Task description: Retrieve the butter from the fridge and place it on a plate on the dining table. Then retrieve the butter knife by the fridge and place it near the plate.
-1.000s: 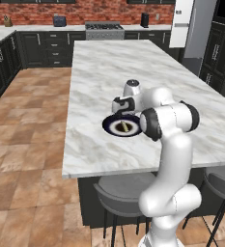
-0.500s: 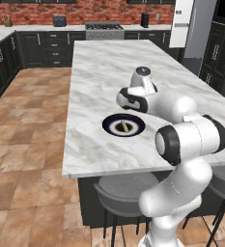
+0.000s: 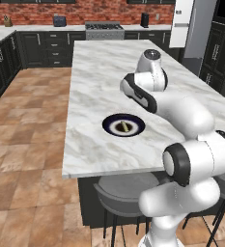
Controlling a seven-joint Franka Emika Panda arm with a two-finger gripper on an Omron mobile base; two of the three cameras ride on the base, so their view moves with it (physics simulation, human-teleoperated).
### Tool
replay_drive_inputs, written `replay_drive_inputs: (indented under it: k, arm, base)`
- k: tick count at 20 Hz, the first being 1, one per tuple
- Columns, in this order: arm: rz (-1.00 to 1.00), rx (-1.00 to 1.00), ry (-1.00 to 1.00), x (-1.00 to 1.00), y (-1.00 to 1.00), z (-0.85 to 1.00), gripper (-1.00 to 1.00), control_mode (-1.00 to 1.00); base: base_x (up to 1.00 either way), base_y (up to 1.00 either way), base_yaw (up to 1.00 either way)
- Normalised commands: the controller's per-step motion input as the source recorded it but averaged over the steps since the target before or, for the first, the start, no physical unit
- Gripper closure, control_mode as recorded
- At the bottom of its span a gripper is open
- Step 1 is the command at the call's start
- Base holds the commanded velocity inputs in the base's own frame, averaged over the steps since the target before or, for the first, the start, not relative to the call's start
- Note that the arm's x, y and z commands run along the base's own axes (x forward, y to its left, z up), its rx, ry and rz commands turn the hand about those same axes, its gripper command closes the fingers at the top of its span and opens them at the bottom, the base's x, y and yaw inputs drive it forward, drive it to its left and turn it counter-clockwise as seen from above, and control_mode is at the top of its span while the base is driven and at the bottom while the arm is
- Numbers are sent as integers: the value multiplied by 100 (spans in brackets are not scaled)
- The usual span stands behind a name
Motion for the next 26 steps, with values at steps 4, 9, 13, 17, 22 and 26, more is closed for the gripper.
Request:
replay_drive_inputs:
  k: [4, 9, 13, 17, 22, 26]
  arm:
    - [0, 0, 0, -22, 2, 76, -100, -100]
    - [0, 0, -5, -37, 0, 93, -100, -100]
    - [-2, 0, -15, -57, 5, 78, -100, -100]
    - [0, 0, -16, -77, 0, 38, -100, -100]
    - [0, 0, -29, -92, 2, 0, -100, -100]
    - [0, 0, -9, -19, 5, -9, -100, 100]
  base:
    - [0, 0, 0]
    - [0, 0, 0]
    - [0, 0, 0]
    - [0, 0, 0]
    - [0, 0, 0]
    - [-1, 0, 0]
